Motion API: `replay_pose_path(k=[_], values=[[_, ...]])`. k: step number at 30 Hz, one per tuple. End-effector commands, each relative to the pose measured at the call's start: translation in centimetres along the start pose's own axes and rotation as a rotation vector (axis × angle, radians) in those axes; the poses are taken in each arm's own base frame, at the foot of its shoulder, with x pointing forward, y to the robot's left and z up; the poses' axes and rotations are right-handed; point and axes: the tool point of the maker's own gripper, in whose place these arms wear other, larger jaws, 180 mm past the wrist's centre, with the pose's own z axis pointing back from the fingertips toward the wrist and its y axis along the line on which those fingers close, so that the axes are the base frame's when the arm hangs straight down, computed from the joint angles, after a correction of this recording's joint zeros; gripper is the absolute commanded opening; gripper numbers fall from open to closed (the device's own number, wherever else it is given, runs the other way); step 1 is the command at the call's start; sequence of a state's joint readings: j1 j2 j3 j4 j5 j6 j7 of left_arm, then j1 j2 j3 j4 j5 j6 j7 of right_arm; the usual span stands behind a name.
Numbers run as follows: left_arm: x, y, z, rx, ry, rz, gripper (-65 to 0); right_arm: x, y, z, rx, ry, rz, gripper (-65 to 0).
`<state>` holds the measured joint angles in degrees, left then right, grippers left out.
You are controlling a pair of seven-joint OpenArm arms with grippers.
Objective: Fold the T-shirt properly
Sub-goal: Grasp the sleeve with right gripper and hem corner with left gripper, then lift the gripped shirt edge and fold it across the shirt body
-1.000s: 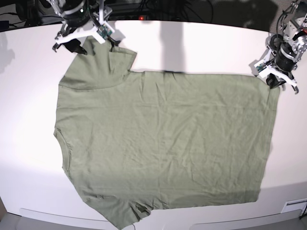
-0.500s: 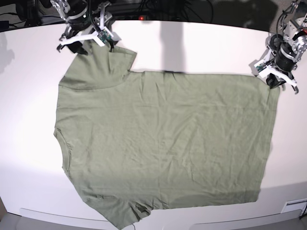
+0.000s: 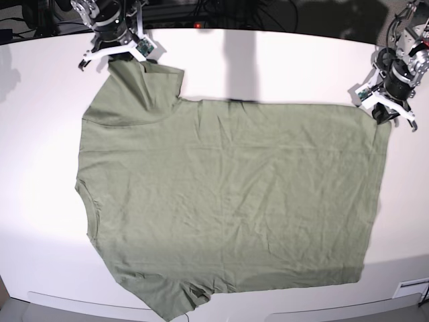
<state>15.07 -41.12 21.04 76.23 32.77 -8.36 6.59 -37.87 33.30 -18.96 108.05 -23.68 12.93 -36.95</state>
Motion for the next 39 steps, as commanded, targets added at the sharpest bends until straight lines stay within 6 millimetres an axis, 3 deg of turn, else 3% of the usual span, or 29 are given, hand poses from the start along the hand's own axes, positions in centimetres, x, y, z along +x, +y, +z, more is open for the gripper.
replay_pose_path(k=[1,7,15,22,33,39], values=[[-2.2,-3.8,0.6,-0.125,0.092,-0.045,-65.0,-0.4,-0.3,0.2,-0.008,0.013,0.021,-65.0],[-3.2,-3.7,0.7,-0.122,0.145,-0.049,-65.0,0.0,-1.9,0.7,-0.074,0.011,0.005,-65.0],[-1.9,-2.2,1.0,-0.091,0.113,-0.05,-65.0,3.4,-4.0,2.2,-0.129,-0.099,-0.038,-65.0],[-1.2,1.0,1.9,-0.038,0.096,-0.074,-65.0,5.4,-6.0,1.7,-0.138,-0.154,-0.099,-65.0],[-1.0,1.3,1.9,-0.04,0.083,-0.03,-65.0,9.6,-10.5,1.3,-0.17,-0.27,-0.199,-65.0],[-0.8,2.0,1.8,-0.027,0.08,-0.03,-65.0,11.2,-12.4,-1.0,-0.193,-0.276,-0.274,-65.0]])
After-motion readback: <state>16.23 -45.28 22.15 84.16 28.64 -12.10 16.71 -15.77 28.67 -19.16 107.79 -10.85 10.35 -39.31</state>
